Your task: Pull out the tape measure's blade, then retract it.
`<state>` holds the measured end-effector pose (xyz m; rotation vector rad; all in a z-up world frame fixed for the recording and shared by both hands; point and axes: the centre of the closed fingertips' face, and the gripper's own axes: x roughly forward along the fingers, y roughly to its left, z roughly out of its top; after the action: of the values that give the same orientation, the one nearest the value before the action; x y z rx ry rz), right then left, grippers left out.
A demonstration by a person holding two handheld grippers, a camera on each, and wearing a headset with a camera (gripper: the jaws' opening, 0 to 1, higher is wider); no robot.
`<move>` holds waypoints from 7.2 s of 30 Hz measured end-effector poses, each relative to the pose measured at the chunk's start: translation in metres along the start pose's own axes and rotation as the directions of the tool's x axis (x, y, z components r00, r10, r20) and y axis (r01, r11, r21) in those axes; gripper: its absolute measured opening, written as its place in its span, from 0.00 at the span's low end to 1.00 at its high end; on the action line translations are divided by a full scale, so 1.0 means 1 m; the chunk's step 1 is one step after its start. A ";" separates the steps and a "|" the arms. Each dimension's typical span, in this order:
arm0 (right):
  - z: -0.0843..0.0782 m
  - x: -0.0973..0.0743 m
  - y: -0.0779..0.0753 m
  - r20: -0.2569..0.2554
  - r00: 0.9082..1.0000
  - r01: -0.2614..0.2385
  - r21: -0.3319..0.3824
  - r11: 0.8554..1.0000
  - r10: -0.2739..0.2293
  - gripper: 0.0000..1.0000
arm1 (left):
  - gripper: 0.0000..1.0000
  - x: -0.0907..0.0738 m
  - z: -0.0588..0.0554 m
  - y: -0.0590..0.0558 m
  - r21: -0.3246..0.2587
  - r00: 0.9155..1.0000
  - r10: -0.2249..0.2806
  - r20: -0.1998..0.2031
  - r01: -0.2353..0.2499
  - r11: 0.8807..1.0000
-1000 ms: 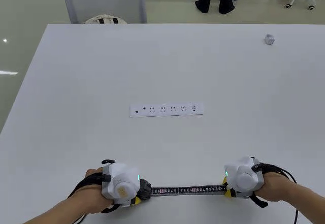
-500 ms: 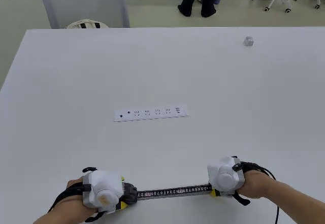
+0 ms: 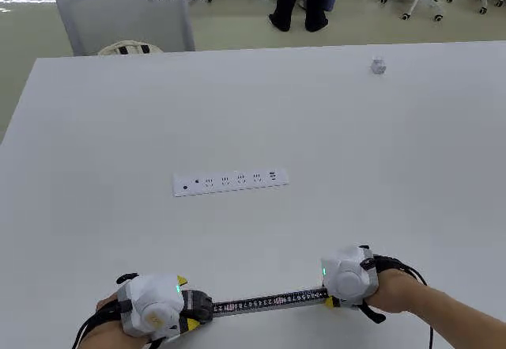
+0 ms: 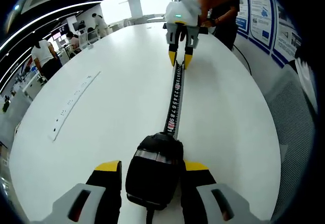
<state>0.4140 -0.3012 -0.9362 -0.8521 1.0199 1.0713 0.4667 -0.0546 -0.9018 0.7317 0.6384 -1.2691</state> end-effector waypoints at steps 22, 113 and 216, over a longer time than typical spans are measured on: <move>0.002 -0.006 -0.003 0.080 0.993 0.069 0.244 0.967 -0.091 0.28 | 0.53 -0.013 -0.007 -0.002 -0.220 0.994 0.102 0.039 -0.091 0.971; 0.052 -0.058 0.089 0.185 0.878 0.065 0.868 0.492 -0.442 0.63 | 0.85 -0.088 -0.023 -0.058 -0.758 0.859 0.504 -0.091 -0.388 0.524; 0.094 -0.103 0.157 0.198 0.883 0.031 0.881 0.473 -0.426 0.90 | 1.00 -0.115 -0.006 -0.107 -0.806 0.841 0.505 -0.194 -0.430 0.406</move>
<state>0.2703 -0.2009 -0.8201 0.0920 0.8873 0.3261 0.3394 0.0049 -0.8310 0.0120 0.7975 -0.3327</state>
